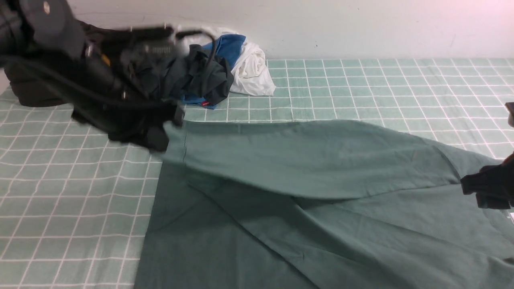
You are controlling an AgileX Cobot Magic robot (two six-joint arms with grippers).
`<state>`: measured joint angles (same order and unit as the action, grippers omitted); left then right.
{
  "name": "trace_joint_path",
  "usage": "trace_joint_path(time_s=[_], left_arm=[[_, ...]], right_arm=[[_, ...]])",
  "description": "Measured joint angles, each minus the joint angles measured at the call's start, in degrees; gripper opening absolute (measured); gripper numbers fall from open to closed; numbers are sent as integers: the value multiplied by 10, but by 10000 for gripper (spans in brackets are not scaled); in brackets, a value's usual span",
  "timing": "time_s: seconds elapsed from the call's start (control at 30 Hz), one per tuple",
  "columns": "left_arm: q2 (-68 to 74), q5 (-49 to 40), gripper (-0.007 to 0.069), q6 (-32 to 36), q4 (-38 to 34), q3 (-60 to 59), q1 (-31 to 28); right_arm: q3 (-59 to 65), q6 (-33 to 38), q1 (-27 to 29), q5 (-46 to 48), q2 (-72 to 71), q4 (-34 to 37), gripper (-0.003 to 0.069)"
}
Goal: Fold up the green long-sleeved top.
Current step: Use the left arm to drag and drop the cuff onto the cuff closest to the left arm, then use both arms simultaneously to clamp the lower edge of the clothing fabric
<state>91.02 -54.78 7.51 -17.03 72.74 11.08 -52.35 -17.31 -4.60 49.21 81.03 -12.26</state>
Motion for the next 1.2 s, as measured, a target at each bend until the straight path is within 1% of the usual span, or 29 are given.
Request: trace_joint_path(time_s=[0.07,0.1,0.13,0.17,0.2,0.33,0.4,0.43,0.47,0.5,0.57,0.63,0.67,0.7,0.8,0.9,1.0,1.13,1.2], left_arm=[[-17,55,34,10,1,-110,11],[-18,76,43,20,1,-136,15],[-18,91,59,29,1,-159,19],[-18,111,97,47,1,-189,26],[-18,117,117,60,1,-200,29],[-24,107,282,109,1,-204,34],[-38,66,387,128,3,-188,38],[-38,62,394,130,3,-187,39],[-56,41,430,139,8,-182,53],[-68,28,444,145,16,-180,70],[-87,5,456,151,35,-185,114],[-99,-38,462,153,65,-205,178],[-99,-41,462,154,68,-208,184],[-98,-57,462,154,86,-232,225],[-85,-46,462,154,126,-295,302],[-65,-2,462,154,141,-341,338],[-40,37,462,153,146,-359,350],[-16,36,447,149,150,-356,353],[-12,36,406,142,155,-354,353]], right_arm=[[0,23,-8,9,-1,17,347],[0,28,-12,15,-4,22,347],[0,38,-21,22,-8,26,347],[0,53,-36,39,-16,33,347],[0,59,-45,50,-21,35,347],[0,89,-111,110,-63,42,347],[0,101,-163,162,-100,50,347],[0,101,-163,167,-100,51,347],[0,109,-197,193,-124,56,347],[0,114,-217,202,-140,61,347],[0,120,-243,210,-165,69,347],[0,124,-270,214,-199,83,347],[0,124,-272,214,-202,84,347],[0,124,-280,216,-216,88,347],[0,124,-285,220,-233,90,347],[3,125,-285,220,-233,89,347],[7,126,-285,221,-233,87,347],[9,126,-285,222,-233,84,347],[10,126,-285,222,-233,84,347]])
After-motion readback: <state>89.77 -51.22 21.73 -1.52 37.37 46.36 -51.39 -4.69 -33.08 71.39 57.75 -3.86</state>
